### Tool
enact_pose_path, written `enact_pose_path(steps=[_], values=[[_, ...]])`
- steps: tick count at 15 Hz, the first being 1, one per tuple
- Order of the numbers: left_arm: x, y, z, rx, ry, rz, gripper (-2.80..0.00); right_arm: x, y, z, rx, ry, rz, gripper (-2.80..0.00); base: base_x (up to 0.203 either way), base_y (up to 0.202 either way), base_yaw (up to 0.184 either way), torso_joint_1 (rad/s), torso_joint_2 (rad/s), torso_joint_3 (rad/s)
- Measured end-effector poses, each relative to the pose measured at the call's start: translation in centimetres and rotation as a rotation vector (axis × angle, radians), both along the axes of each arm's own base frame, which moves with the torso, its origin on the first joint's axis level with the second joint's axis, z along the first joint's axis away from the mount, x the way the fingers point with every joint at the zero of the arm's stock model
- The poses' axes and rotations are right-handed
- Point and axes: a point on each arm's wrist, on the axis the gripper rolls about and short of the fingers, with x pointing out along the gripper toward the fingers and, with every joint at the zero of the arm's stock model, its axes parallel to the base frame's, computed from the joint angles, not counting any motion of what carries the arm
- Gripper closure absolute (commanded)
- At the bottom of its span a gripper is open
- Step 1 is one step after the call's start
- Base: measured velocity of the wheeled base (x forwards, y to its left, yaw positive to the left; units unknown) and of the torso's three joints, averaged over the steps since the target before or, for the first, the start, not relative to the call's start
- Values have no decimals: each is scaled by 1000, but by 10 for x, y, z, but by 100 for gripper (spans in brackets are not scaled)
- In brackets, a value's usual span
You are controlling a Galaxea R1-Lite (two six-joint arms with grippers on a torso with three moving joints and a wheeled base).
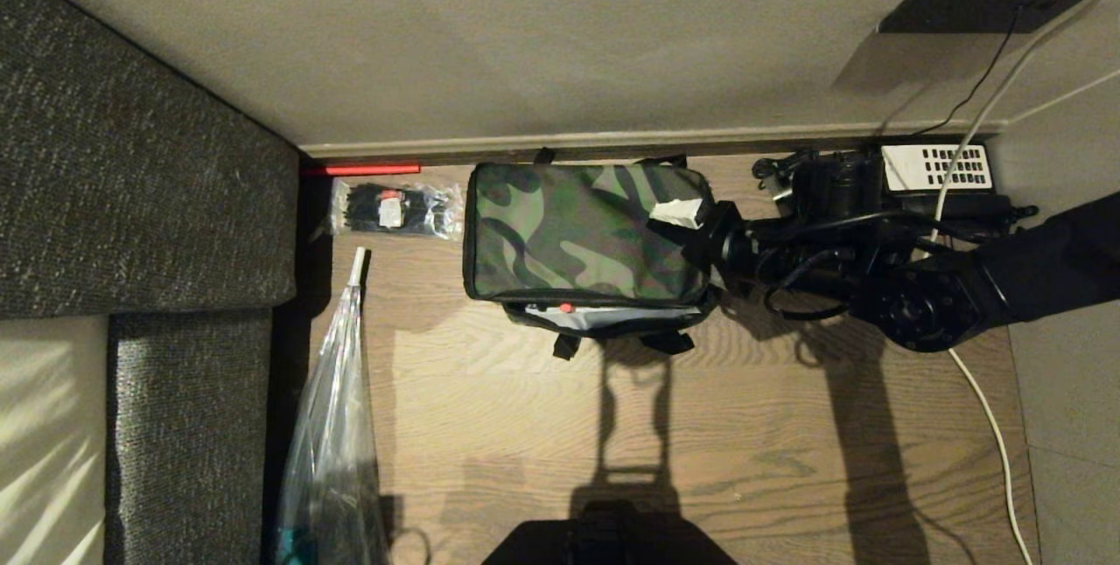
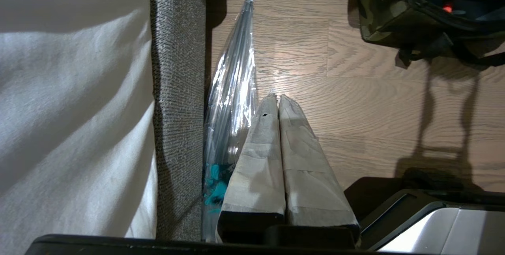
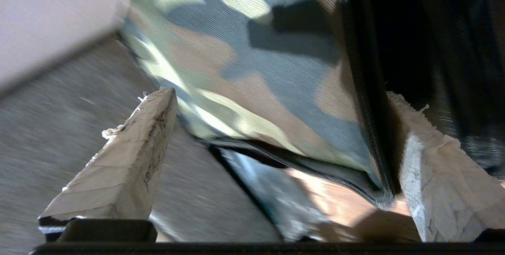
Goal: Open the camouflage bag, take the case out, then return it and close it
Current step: Open the top of the storage box
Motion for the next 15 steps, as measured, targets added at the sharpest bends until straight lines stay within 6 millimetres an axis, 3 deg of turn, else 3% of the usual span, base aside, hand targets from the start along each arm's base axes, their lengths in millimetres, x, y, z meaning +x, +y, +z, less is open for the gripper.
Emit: enact_pose_path(steps=[7,12,15], values=[[0,0,0,1,0,0,0,-2,-3,59,261,22,-36,-280,0,0,0,0,0,0],[0,0,0,1,0,-1,0,6,-25,99,400,-45,-82,-280,0,0,0,0,0,0],[0,0,0,1,0,0,0,9,-35,110,409,-98,-99,-280,0,0,0,0,0,0]])
